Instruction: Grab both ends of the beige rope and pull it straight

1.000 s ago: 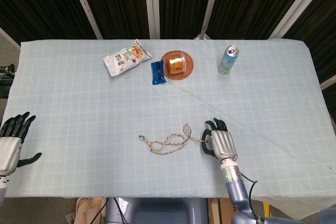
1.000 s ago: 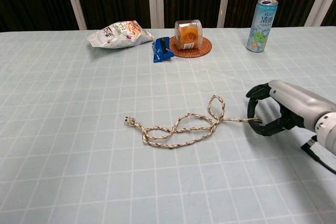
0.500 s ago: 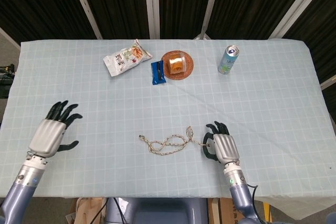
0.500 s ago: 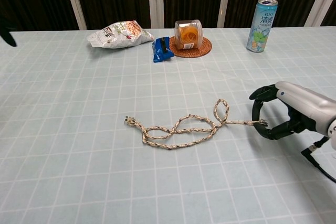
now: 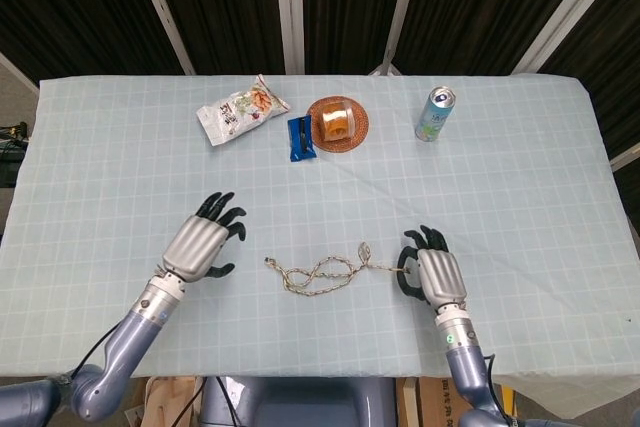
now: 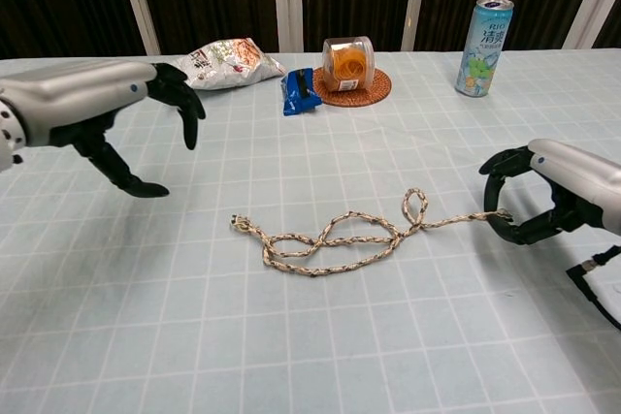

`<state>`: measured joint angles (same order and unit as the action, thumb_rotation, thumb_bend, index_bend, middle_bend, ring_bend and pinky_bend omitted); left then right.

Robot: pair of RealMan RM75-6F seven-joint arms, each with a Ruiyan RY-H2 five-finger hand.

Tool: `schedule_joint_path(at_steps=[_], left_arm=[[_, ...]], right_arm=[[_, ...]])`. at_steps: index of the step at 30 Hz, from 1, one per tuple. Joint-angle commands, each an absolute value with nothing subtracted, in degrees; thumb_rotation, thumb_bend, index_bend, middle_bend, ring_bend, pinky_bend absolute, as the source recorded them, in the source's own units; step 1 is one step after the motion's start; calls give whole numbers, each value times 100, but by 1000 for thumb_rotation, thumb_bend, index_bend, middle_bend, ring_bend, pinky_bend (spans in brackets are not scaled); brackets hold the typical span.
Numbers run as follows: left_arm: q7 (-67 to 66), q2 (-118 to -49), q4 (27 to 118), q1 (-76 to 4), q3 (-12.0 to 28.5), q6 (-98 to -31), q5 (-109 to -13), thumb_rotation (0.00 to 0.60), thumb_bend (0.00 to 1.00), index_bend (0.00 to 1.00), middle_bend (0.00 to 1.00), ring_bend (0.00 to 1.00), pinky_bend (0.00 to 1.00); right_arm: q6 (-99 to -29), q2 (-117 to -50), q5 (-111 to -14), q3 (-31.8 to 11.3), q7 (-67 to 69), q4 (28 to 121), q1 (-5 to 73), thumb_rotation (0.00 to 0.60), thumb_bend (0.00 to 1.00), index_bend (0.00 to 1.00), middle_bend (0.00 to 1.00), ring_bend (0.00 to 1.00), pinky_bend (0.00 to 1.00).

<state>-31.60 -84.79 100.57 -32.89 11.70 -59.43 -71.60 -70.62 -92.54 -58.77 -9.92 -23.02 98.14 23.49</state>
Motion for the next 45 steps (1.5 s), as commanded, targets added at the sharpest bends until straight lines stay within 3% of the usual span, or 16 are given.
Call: schedule_joint_path(at_steps=[1,17,45], left_arm=[[-3373,-8772,9899,-3486,1157,-5839,-6909,600,248,476,213,20,0],[-4187,-9691,9322,-4072,1081,-5831,-6013,600,362,505,213,20,0],[-4045,-10096,8913,-4386,988,-5955,-5500,600,401,523,213,20,0]], right_arm=[[-7071,-9237,-5854,-1006,-2295,9836,2345,600,483,615,208,0,0],[-7077,-9139,-5793,-1043,-2235,9867,2349,600,484,615,208,0,0],[-7031,-9073,-5719,-1053,-2089,9801,2358,600,484,615,208,0,0]])
